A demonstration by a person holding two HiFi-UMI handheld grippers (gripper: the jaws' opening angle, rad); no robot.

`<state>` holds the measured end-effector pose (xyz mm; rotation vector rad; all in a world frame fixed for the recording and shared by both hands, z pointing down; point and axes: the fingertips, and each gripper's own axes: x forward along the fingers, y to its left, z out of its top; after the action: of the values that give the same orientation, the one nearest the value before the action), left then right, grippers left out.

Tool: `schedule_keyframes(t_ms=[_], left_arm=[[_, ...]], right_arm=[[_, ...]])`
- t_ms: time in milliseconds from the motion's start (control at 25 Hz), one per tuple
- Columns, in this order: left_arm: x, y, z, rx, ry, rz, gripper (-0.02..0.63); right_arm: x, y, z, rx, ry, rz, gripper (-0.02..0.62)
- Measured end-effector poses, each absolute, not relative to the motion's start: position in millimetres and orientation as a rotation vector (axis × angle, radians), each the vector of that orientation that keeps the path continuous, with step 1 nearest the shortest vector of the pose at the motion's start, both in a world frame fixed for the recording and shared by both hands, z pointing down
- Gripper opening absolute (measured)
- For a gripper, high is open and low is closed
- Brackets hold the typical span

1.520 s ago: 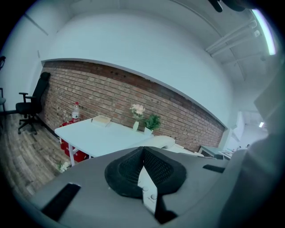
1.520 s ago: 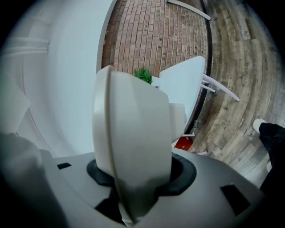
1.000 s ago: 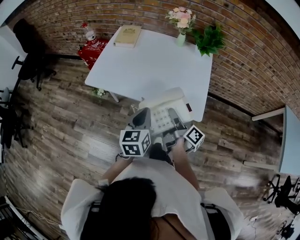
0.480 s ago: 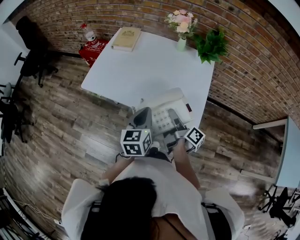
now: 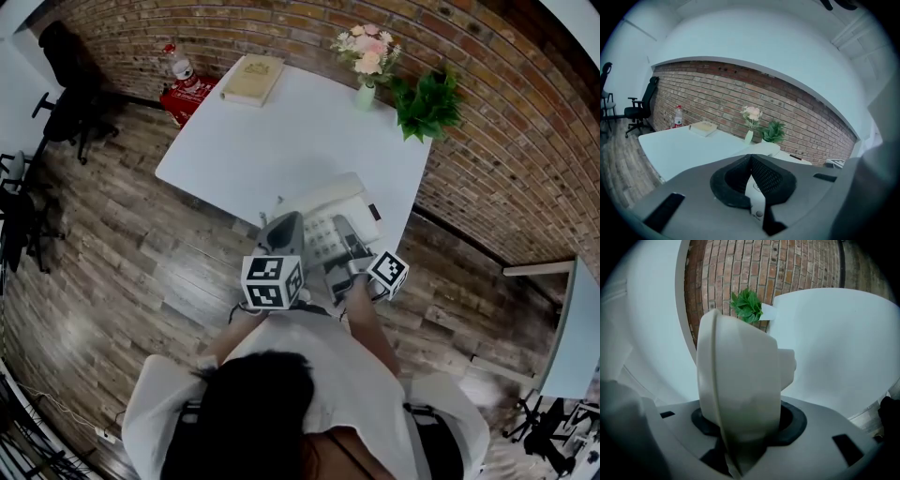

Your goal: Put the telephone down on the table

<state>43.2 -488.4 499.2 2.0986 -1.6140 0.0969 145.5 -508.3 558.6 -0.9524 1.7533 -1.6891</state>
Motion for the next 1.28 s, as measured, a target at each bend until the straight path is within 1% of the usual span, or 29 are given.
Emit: schedule_keyframes(t_ms=[480,1280], left_arm=[[38.1,-516.4,501.2,2.065,-1.650,0.088,0.025],[-10.3,-593.9,510.5,2.096,-1.591,0.141,0.025]], right_arm=[[141.3,-540.9,560.8,-0.929,1.782,-1.715,0.227],[93.4,-611.2,581.0,-1.003,1.759,-1.738,0.227]])
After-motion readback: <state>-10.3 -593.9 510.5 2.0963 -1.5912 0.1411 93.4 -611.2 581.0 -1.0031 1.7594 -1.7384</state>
